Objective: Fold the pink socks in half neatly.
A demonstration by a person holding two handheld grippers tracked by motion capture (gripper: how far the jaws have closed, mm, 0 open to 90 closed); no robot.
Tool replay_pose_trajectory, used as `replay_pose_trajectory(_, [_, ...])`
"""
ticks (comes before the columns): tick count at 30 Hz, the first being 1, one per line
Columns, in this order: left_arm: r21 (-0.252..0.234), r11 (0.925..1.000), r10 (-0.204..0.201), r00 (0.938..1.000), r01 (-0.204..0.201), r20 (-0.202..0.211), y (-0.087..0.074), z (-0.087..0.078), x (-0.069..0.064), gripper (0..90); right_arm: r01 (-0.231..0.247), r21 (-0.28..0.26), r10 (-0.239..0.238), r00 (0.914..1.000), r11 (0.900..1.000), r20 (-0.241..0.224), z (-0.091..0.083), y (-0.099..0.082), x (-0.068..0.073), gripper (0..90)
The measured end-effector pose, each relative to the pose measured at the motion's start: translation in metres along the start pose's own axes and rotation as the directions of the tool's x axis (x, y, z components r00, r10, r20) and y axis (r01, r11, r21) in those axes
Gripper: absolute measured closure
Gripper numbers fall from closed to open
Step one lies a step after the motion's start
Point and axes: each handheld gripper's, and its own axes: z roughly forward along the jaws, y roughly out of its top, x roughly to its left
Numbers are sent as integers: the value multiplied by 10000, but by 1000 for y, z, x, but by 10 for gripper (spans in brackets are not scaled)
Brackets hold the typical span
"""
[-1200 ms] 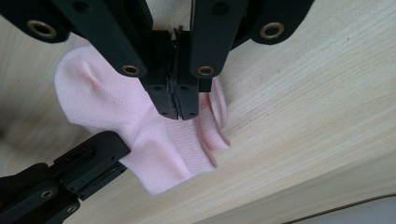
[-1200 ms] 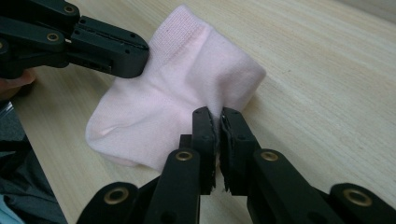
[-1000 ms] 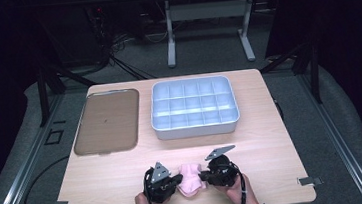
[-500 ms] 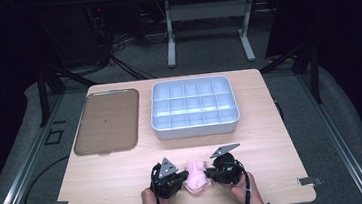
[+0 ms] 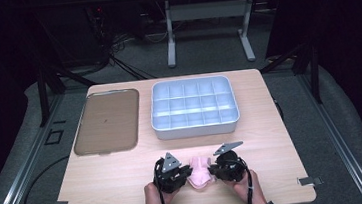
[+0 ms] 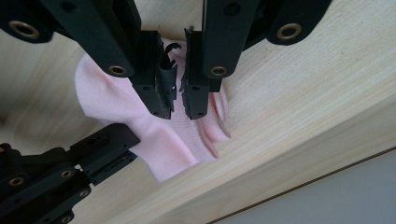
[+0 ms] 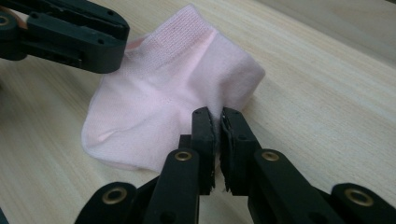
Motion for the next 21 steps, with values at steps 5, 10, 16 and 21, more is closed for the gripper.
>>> replay_pose_trajectory(5, [193, 9998, 108, 9999, -110, 104, 0, 8, -4, 818, 129, 42, -129, 9999, 9999, 66, -2, 1, -1, 845])
replay_pose_trajectory(10, [516, 9987, 24, 10000, -21, -54, -1, 15, -4, 853, 411, 467, -424, 9988, 9981, 265, -7, 6, 2, 845])
replay_pose_trajectory(16, [556, 9985, 15, 10000, -10, -77, -1, 16, -4, 867, 490, 397, -485, 9988, 9980, -114, -12, 10, 7, 842])
replay_pose_trajectory(21, [470, 9989, -38, 10000, 39, -41, -2, 17, -3, 870, 511, -215, -515, 9985, 9985, -201, -10, 12, 11, 839])
